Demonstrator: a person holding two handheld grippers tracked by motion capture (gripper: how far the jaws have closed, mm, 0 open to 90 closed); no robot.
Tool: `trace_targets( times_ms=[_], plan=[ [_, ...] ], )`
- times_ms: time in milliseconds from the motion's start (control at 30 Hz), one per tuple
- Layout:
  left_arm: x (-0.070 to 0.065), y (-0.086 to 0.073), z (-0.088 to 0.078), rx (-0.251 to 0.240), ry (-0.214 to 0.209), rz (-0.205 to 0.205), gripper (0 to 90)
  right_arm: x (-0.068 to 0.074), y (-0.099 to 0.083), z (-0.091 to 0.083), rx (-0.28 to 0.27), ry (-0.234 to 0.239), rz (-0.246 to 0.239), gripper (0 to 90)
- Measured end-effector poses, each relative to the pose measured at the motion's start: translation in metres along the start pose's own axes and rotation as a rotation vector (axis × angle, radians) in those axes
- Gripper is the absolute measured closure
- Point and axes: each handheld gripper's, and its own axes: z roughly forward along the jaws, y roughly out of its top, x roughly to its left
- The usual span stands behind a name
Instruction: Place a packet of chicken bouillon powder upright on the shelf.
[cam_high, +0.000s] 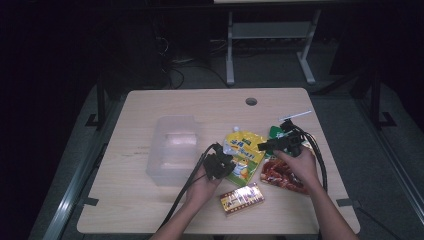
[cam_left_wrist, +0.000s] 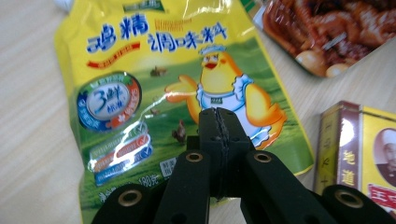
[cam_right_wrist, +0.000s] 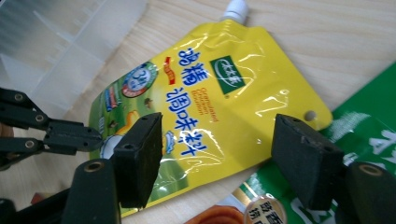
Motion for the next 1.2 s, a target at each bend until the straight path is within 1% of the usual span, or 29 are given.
trace_targets(
  times_ms=[67,200,267,367,467,500,533,567,600,633,667,700,800,833,933,967,1000,1067,1133,1200],
  plan=[
    [-0.001,0.001,0.0,0.001,0.005,-0.002,89.7,-0.002,0.0,-0.001,-0.005,-0.007,0.003,35.9],
    [-0.002,0.001,0.001,0.008,0.013,0.006,89.7,-0.009,-0.001,0.0,-0.002,-0.03,0.026,38.1],
    [-0.002,0.001,0.001,0.013,0.016,0.012,89.7,-0.012,-0.002,0.0,0.003,-0.04,0.055,38.2],
    [-0.003,0.002,0.002,0.012,0.022,0.02,89.7,-0.016,-0.003,0.003,0.009,-0.043,0.072,41.0],
    [-0.004,0.002,0.002,0.016,0.022,0.021,89.7,-0.02,-0.005,0.005,0.011,-0.037,0.1,44.8],
    [-0.004,0.002,0.002,0.016,0.022,0.021,89.7,-0.021,-0.005,0.006,0.007,-0.032,0.101,45.7],
    [-0.004,0.002,0.002,0.019,0.024,0.023,89.7,-0.022,-0.006,0.007,0.011,-0.028,0.12,46.8],
    [-0.004,0.002,0.002,0.02,0.026,0.026,89.7,-0.023,-0.006,0.008,0.005,-0.027,0.118,48.0],
    [-0.004,0.003,0.002,0.02,0.028,0.024,89.7,-0.023,-0.007,0.008,0.009,-0.025,0.13,48.9],
    [-0.005,0.003,0.002,0.021,0.03,0.024,89.7,-0.024,-0.007,0.008,0.005,-0.032,0.135,49.6],
    [-0.005,0.003,0.002,0.023,0.032,0.027,89.7,-0.026,-0.008,0.008,-0.004,-0.029,0.138,50.2],
    [-0.005,0.003,0.002,0.024,0.03,0.027,89.7,-0.027,-0.008,0.008,-0.005,-0.016,0.148,51.0],
    [-0.004,0.003,0.002,0.024,0.027,0.028,89.7,-0.027,-0.008,0.009,0.001,-0.006,0.154,53.0],
    [-0.004,0.003,0.002,0.024,0.028,0.028,89.7,-0.028,-0.008,0.009,0.001,-0.011,0.163,53.9],
    [-0.004,0.003,0.002,0.025,0.027,0.029,89.7,-0.029,-0.009,0.007,-0.008,-0.014,0.173,53.9],
    [-0.004,0.003,0.002,0.025,0.026,0.029,89.7,-0.03,-0.009,0.007,-0.013,-0.017,0.166,54.0],
    [-0.004,0.003,0.002,0.025,0.026,0.028,89.7,-0.03,-0.01,0.006,-0.019,-0.03,0.17,54.7],
    [-0.004,0.003,0.002,0.025,0.027,0.03,89.7,-0.032,-0.011,0.003,-0.033,-0.017,0.185,55.7],
    [-0.004,0.003,0.002,0.026,0.023,0.028,89.7,-0.032,-0.011,0.003,-0.021,-0.027,0.19,56.0],
    [-0.003,0.003,0.002,0.027,0.019,0.028,89.7,-0.031,-0.011,0.005,-0.013,-0.013,0.201,56.4]
  ],
)
